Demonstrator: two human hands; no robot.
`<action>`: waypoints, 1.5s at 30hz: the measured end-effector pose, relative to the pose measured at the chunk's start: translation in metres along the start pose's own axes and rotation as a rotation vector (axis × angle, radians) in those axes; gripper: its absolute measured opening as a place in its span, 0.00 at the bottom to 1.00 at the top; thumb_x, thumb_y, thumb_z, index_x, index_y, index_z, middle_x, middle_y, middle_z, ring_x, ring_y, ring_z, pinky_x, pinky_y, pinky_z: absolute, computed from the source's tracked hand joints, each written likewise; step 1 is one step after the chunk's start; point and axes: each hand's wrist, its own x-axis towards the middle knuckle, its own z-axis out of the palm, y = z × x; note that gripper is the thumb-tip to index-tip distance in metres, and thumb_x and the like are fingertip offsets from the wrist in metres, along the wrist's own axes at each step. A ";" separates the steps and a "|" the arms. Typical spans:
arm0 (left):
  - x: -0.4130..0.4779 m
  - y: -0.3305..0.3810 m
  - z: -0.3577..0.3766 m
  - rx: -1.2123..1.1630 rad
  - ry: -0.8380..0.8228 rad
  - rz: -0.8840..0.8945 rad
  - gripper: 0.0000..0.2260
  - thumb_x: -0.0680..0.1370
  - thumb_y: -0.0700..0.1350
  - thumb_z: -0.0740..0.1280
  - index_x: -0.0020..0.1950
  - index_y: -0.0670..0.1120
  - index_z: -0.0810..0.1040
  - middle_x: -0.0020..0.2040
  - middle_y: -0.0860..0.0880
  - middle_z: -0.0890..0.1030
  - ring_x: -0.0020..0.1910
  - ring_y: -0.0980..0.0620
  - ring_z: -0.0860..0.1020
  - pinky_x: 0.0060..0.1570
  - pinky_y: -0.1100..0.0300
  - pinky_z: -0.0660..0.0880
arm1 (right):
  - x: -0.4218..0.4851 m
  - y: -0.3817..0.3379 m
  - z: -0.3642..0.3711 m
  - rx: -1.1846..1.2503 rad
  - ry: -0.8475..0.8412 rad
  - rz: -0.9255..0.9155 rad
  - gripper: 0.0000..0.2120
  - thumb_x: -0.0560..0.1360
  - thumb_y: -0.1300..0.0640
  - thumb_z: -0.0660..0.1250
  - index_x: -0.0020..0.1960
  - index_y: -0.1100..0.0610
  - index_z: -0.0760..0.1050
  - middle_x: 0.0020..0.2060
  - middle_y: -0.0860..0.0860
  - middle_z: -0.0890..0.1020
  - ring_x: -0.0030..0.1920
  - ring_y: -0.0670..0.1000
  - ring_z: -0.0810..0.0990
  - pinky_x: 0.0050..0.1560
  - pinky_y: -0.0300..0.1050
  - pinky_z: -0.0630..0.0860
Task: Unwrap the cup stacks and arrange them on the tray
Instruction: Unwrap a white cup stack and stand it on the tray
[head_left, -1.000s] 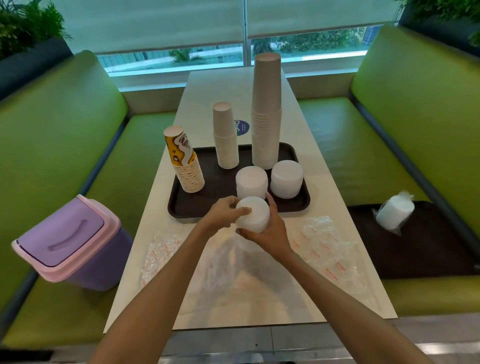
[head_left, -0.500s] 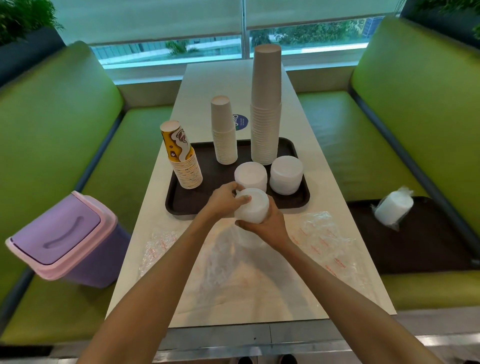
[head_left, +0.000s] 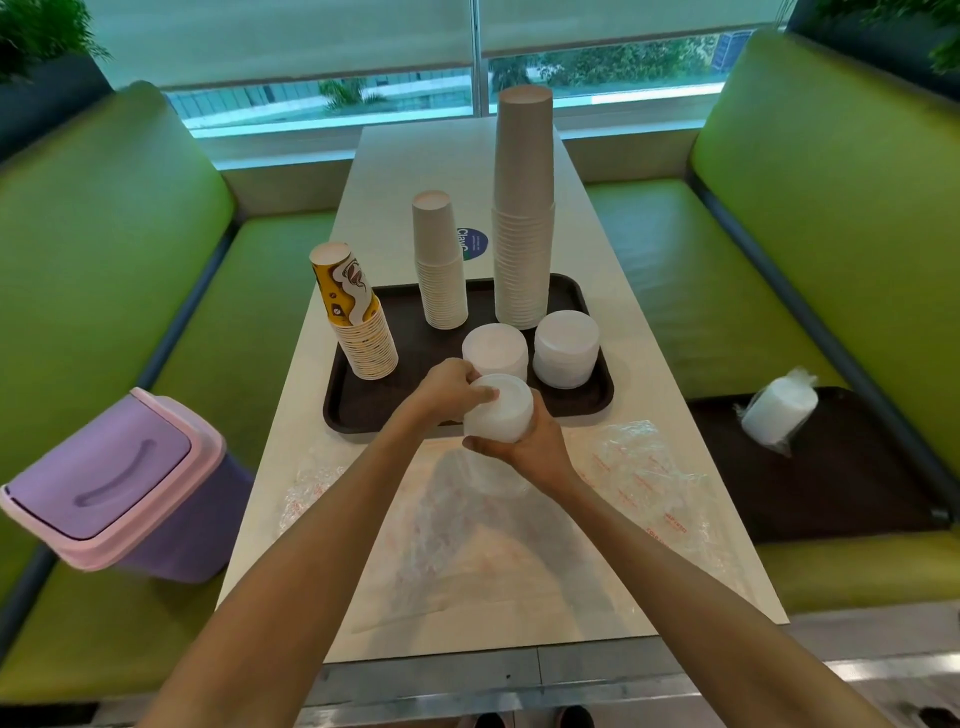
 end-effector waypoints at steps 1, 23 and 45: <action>0.000 0.000 0.001 0.004 0.006 0.000 0.15 0.78 0.46 0.67 0.61 0.40 0.76 0.57 0.43 0.78 0.51 0.51 0.75 0.48 0.61 0.74 | 0.000 0.000 0.000 -0.005 0.002 0.006 0.44 0.64 0.49 0.80 0.72 0.52 0.60 0.66 0.51 0.71 0.61 0.47 0.70 0.63 0.45 0.71; 0.000 0.002 -0.006 -0.094 0.053 0.033 0.14 0.77 0.46 0.68 0.59 0.41 0.75 0.52 0.47 0.76 0.50 0.52 0.75 0.48 0.61 0.74 | 0.000 -0.002 -0.001 -0.011 0.023 -0.035 0.42 0.65 0.49 0.79 0.72 0.53 0.61 0.65 0.52 0.72 0.60 0.45 0.69 0.64 0.47 0.71; 0.030 -0.067 -0.023 -0.997 0.521 -0.486 0.21 0.76 0.42 0.68 0.67 0.41 0.69 0.54 0.43 0.76 0.41 0.52 0.76 0.42 0.61 0.76 | 0.009 0.002 -0.007 0.020 0.023 -0.025 0.35 0.62 0.48 0.80 0.64 0.51 0.68 0.57 0.45 0.75 0.57 0.45 0.73 0.44 0.26 0.68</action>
